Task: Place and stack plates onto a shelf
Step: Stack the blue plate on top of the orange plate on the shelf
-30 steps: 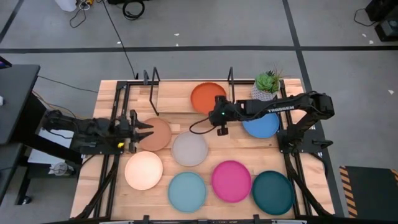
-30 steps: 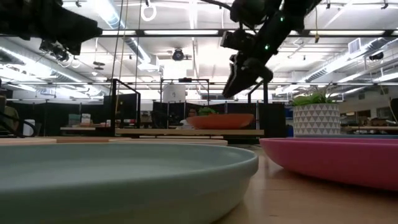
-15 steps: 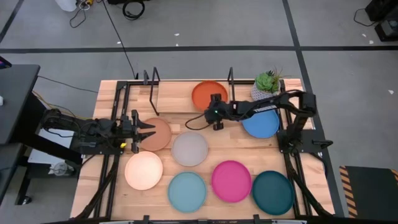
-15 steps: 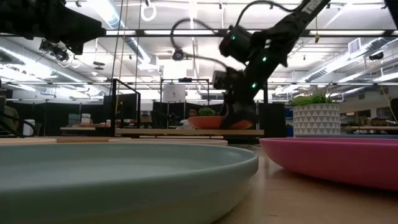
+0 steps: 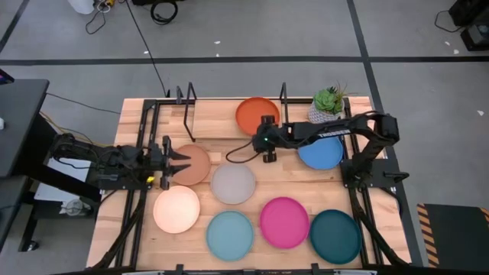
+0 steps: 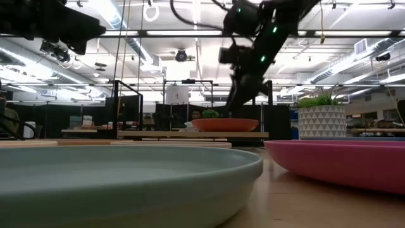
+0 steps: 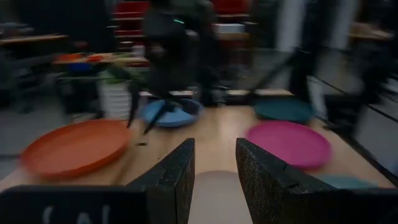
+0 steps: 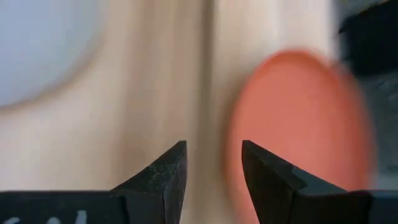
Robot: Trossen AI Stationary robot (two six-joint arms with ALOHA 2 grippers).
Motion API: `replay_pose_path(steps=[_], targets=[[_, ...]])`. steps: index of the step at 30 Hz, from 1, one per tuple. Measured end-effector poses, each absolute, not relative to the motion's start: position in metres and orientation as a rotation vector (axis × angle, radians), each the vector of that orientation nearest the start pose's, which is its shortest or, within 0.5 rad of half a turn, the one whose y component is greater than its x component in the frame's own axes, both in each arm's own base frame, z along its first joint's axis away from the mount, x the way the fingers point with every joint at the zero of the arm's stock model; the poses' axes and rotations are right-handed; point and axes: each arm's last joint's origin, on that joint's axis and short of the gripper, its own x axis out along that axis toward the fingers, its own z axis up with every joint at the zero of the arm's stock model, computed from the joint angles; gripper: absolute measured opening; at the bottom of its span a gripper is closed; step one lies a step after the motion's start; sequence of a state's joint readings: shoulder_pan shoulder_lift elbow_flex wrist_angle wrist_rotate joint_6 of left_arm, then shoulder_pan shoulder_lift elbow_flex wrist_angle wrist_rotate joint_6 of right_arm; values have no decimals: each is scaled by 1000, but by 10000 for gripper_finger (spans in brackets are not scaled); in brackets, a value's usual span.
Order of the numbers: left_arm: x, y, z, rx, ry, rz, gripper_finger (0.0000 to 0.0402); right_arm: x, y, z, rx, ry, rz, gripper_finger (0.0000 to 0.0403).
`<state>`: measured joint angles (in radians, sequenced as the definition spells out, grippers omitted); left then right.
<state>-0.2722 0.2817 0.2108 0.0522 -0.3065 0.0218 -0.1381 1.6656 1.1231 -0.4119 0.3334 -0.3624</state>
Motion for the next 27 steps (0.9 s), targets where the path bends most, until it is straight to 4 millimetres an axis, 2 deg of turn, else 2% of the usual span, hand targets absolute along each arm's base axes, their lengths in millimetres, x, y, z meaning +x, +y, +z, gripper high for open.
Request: replay_pose_path(steps=[5, 9, 12, 16, 22, 27], targets=[[108, -27, 217, 145, 7, -178, 123, 319, -29, 219, -77, 1247, -224, 159], [108, -27, 220, 189, -18, -169, 123, 300, -10, 215, 49, 1436, -306, 158], [108, -26, 221, 192, -28, -136, 123, 284, -4, 206, 95, 1564, -384, 160], [108, -26, 222, 207, -39, -124, 123, 264, -3, 188, 158, 1637, -468, 171], [108, -25, 222, 226, -42, -98, 123, 241, -14, 160, 277, 1721, -526, 188], [109, -24, 222, 241, -37, -54, 123, 233, -23, 148, 300, 1734, -535, 168]])
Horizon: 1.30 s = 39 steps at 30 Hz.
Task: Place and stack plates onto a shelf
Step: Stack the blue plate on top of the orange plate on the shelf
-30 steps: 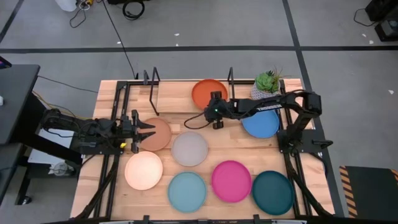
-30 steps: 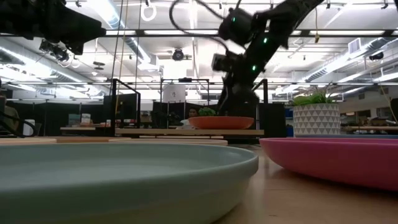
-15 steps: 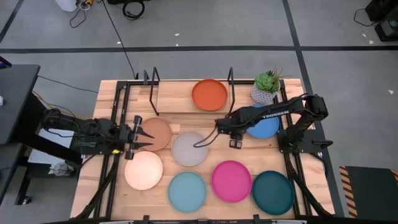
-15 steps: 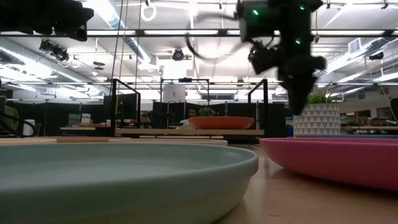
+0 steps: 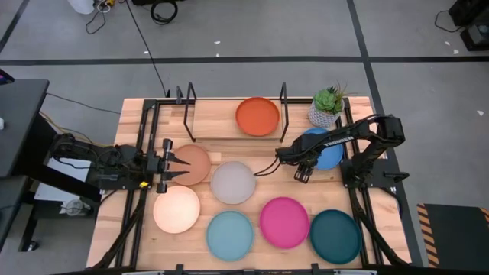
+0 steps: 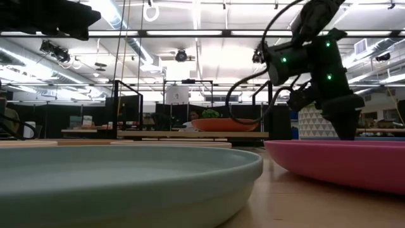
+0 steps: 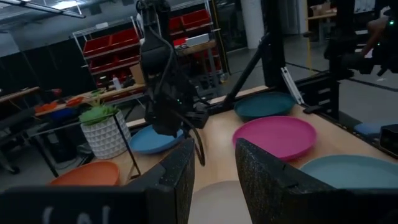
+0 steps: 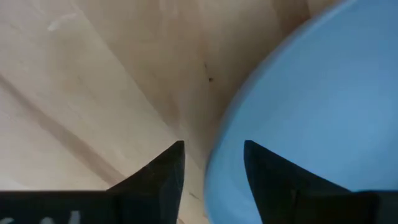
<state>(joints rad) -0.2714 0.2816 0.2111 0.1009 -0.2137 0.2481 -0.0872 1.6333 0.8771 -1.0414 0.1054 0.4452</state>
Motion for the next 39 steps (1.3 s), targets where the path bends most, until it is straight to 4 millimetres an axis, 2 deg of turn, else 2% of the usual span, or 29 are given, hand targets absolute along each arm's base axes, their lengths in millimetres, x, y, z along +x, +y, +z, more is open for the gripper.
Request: replay_pose_path(steps=[7, 10, 12, 16, 20, 24, 27, 31, 34, 39], targets=[[109, -24, 222, 240, -35, -51, 123, 230, -29, 146, 347, 1750, -503, 76], [109, -24, 222, 240, -35, -51, 123, 230, -26, 146, 381, 1762, -474, 29], [109, -24, 222, 241, -35, -51, 123, 231, -21, 150, 401, 1786, -446, 13], [109, -24, 222, 241, -35, -51, 123, 240, -9, 171, 396, 1814, -442, 24], [109, -24, 222, 257, -37, -50, 123, 254, 4, 199, 390, 1789, -411, 21], [108, -24, 227, 263, -81, -43, 123, 269, 24, 232, 399, 1734, -250, 15], [108, -24, 231, 246, -119, -38, 123, 281, 42, 256, 325, 1639, -102, 19], [108, -23, 233, 213, -140, -1, 123, 294, 58, 283, 102, 1462, 7, 21], [109, -20, 234, 135, -134, 106, 124, 303, 59, 295, -40, 1346, 24, 21], [117, -21, 227, 93, -69, 145, 142, 315, 36, 303, -177, 1242, 5, 21]])
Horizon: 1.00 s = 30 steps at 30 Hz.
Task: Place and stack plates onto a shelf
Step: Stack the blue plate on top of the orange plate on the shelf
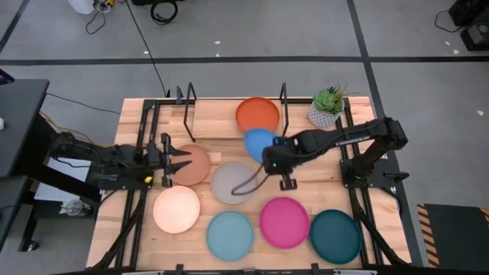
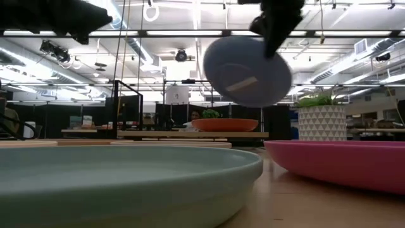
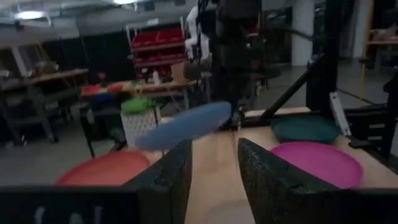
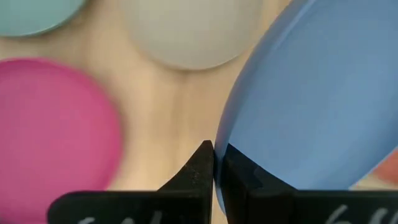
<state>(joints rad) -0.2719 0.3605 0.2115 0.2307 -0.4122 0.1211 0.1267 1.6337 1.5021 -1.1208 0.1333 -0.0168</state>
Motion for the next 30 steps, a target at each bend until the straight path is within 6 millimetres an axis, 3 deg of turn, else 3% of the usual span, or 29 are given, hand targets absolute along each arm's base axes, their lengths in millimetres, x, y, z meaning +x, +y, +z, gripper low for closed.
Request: replay_pose_path(steps=[8, 14, 21, 30], targets=[[128, -23, 217, 49, 24, 169, 206, 329, -12, 308, -307, 1139, -21, 21], [132, -24, 213, 40, 49, 169, 216, 336, -41, 306, -396, 1093, -22, 21], [134, -24, 212, -31, 55, 171, 207, 351, -76, 270, -443, 1231, -72, 22], [133, -25, 209, -138, 75, 173, 206, 360, -91, 239, -524, 1372, -122, 35]])
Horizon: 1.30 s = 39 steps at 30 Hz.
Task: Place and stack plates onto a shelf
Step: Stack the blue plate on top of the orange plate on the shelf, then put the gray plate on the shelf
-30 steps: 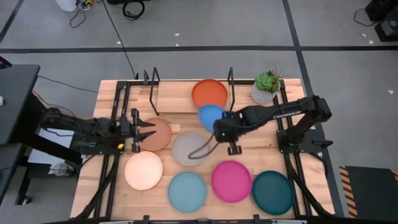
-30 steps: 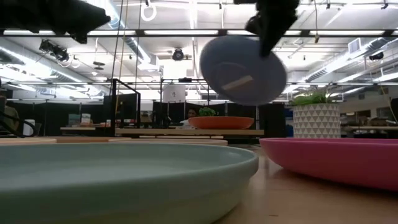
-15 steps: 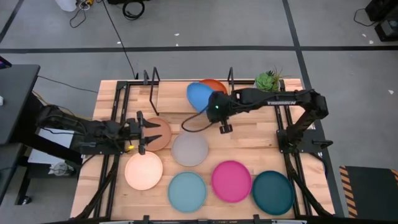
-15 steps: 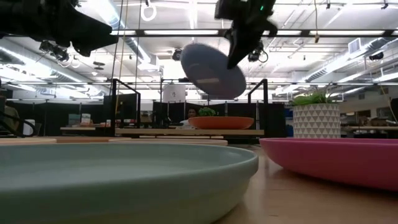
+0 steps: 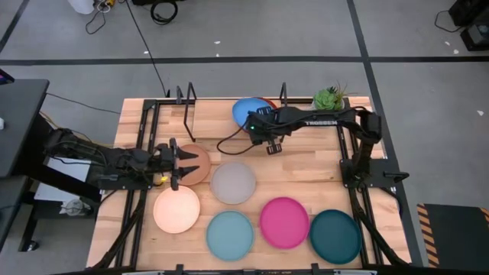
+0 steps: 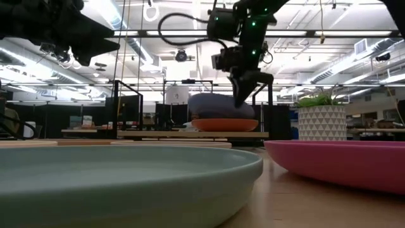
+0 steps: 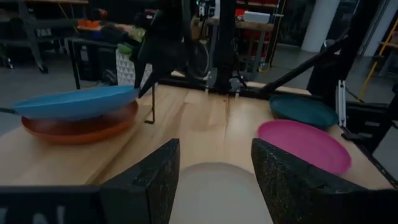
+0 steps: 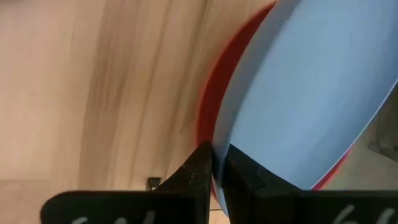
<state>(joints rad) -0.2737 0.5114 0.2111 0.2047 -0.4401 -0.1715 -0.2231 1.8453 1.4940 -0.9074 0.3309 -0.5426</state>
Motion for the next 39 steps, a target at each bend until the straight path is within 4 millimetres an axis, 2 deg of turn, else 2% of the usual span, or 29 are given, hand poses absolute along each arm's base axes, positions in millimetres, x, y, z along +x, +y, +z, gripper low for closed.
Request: replay_pose_path(steps=[5, 11, 15, 18, 20, 22, 24, 27, 35, 39], targets=[[133, -26, 206, -118, 103, 123, 206, 359, -92, 239, -525, 1379, -119, 46], [134, -30, 205, 31, 121, -10, 205, 359, -92, 251, -549, 1384, -162, 94], [136, -30, 200, 98, 168, -17, 205, 365, -82, 281, -564, 1340, -233, 121], [140, -32, 195, 84, 209, -16, 205, 370, -73, 298, -447, 1251, -182, 130], [143, -33, 190, 70, 248, -36, 205, 373, -68, 300, -335, 1200, -138, 133], [148, -36, 187, 49, 291, -78, 205, 375, -62, 298, -230, 1177, -112, 133], [153, -38, 188, 27, 321, -113, 205, 376, -51, 289, -189, 1168, -105, 131], [163, -42, 190, 14, 408, -121, 205, 375, -31, 268, -185, 1160, -96, 131], [197, -53, 192, 24, 674, -168, 205, 355, 17, 246, -201, 981, -140, 130], [208, -61, 189, 47, 773, -224, 205, 349, 34, 237, -217, 847, -199, 130]])
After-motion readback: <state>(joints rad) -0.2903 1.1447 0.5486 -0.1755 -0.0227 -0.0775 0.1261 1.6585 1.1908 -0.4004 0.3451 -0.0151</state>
